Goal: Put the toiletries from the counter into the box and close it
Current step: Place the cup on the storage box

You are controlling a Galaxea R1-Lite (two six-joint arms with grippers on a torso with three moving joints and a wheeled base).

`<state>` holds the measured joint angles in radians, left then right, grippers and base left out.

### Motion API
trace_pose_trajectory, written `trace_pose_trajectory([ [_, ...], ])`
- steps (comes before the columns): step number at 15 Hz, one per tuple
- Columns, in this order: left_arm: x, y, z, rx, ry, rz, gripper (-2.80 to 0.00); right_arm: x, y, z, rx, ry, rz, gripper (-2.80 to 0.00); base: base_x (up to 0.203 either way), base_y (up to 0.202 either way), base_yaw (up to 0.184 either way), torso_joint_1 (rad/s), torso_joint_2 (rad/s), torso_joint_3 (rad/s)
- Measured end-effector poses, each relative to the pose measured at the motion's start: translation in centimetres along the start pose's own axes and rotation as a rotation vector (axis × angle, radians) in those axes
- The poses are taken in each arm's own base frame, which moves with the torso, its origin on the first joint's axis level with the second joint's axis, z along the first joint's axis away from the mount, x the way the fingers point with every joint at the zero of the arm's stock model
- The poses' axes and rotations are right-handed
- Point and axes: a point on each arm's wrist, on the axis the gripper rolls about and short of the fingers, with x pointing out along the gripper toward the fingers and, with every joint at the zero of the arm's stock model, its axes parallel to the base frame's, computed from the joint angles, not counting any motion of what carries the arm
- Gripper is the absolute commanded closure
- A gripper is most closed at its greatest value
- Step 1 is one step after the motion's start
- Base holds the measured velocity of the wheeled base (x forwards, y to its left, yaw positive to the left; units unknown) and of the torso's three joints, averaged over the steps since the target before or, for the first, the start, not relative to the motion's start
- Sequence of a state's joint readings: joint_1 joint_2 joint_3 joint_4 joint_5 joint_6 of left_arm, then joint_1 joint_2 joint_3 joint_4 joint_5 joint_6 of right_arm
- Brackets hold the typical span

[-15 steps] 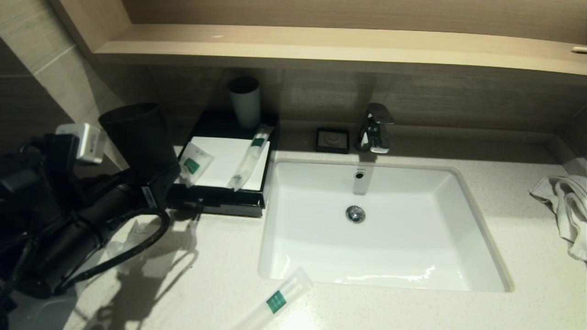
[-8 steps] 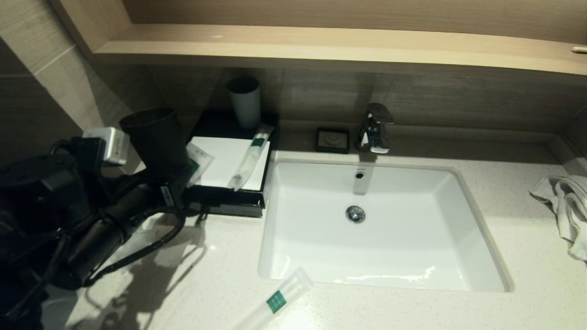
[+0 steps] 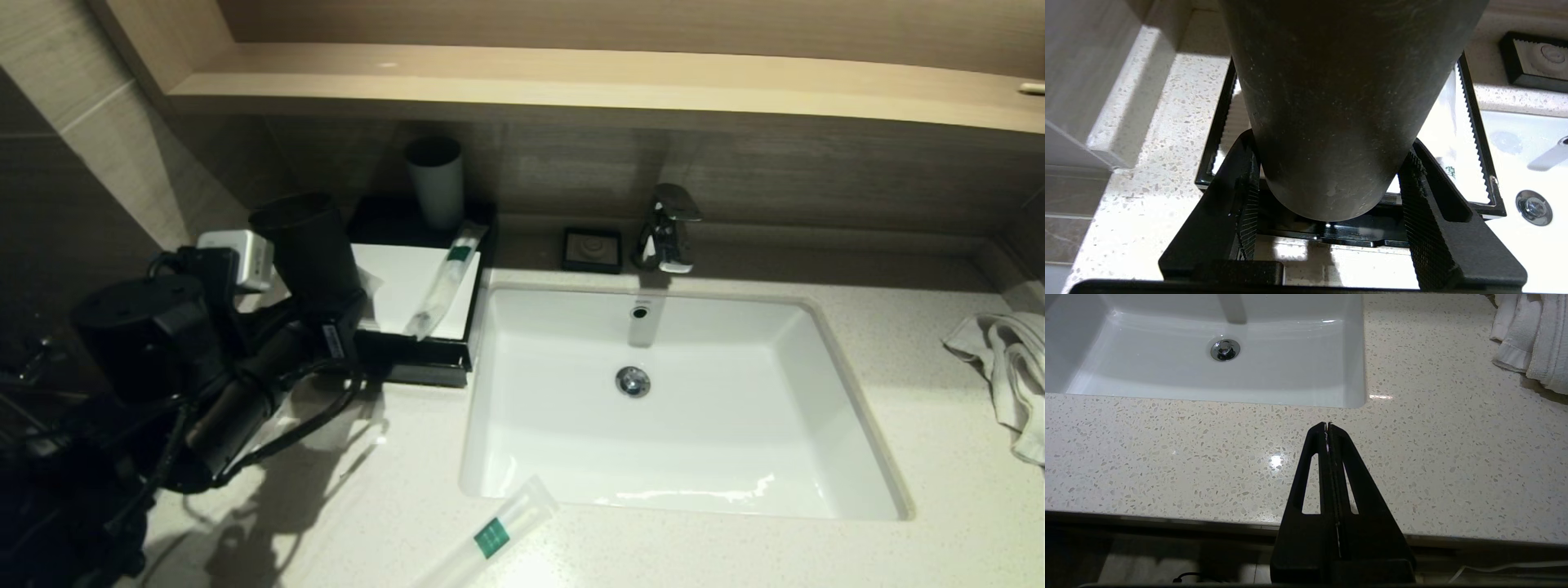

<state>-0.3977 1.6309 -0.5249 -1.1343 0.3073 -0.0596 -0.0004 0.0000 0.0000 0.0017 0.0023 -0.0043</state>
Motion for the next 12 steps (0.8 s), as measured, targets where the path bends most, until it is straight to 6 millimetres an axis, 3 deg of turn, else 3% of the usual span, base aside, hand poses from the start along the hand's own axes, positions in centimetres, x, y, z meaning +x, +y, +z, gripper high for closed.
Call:
trace_pose_trajectory([
  [12, 2.7, -0.9, -0.5, -0.006, -0.029, 0.01, 0.0, 0.0, 0.0, 0.0, 0.0, 0.0, 0.0, 0.0, 0.0, 0.0, 0.0, 0.0, 0.0, 0.0],
])
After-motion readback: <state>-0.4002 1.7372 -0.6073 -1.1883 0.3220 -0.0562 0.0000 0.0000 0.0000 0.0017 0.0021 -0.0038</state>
